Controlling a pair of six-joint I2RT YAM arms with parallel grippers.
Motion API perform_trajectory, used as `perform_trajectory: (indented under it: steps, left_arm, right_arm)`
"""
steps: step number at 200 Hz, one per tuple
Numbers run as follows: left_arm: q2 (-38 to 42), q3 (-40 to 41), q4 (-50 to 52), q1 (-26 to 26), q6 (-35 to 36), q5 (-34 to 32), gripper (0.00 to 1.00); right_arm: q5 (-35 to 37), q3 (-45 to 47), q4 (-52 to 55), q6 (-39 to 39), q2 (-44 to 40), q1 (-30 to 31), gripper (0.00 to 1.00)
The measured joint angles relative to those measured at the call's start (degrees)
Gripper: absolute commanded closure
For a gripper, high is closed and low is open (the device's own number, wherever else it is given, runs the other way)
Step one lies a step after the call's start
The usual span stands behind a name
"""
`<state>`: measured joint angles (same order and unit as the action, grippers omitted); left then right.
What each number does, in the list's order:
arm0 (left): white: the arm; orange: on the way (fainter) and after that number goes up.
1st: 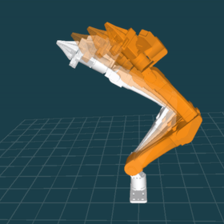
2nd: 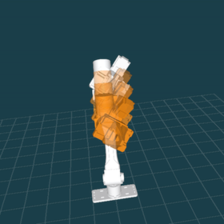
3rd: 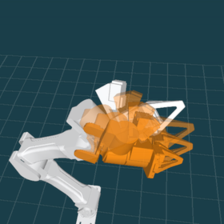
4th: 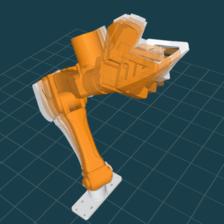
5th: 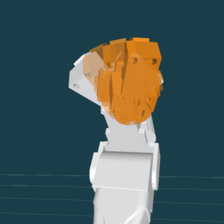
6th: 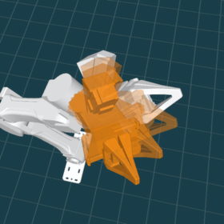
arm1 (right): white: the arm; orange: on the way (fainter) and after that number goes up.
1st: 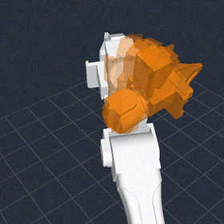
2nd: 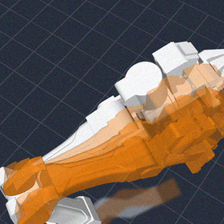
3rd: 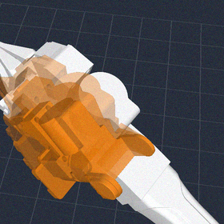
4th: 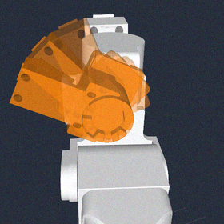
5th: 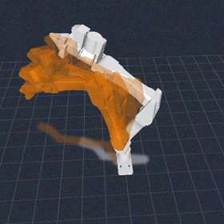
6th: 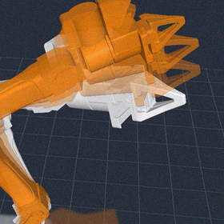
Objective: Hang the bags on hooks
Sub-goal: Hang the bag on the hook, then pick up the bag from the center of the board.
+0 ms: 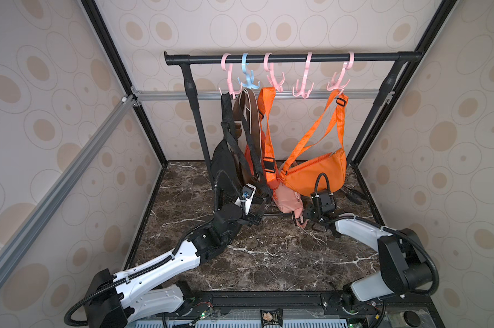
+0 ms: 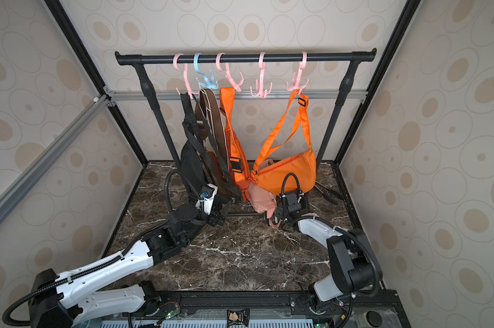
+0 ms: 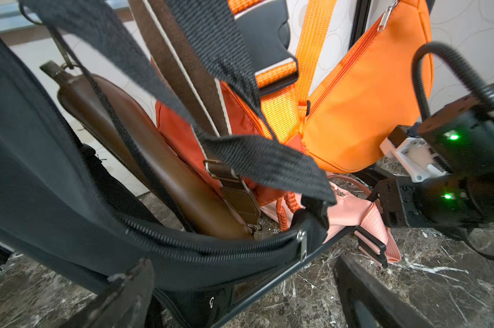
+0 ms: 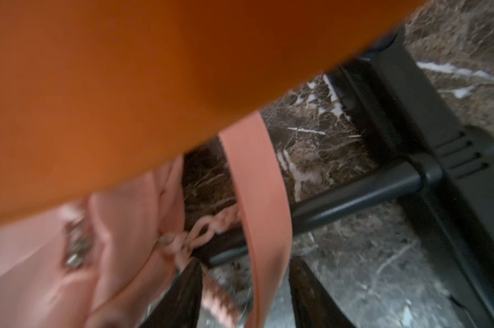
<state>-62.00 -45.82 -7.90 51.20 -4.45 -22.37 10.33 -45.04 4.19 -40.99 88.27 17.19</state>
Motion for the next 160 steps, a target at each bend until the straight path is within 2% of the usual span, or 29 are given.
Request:
perform_trajectory:
  steps: [10,33,52,79,111,160]
  left_arm:
    - [0.63,0.79,-0.09,-0.02,-0.83,0.15,0.00]
    - [1.66,2.71,-0.11,-0.02,-1.84,0.28,0.00]
    - [0.96,2.84,0.07,-0.02,-2.21,0.39,0.00]
    - [-0.37,2.82,0.24,-0.02,-2.21,0.48,0.00]
    - [-1.38,2.67,0.39,0.00,-2.23,0.48,0.00]
    - [-1.97,2.38,1.14,-0.02,-2.43,0.15,0.00]
  right_arm:
    - [-0.04,0.07,-0.74,-0.52,1.51,-0.74,0.57]
    - [0.07,0.09,-2.84,-1.38,1.88,-0.98,0.86]
    - [0.00,0.09,-3.45,-2.19,1.95,-1.03,1.00]
    - [-0.26,0.33,-3.21,-1.29,-0.48,-0.33,1.00]
    - [-0.85,-0.02,-1.75,0.79,-8.57,2.25,1.00]
    - [-6.23,-1.36,3.10,4.09,-20.09,6.25,1.00]
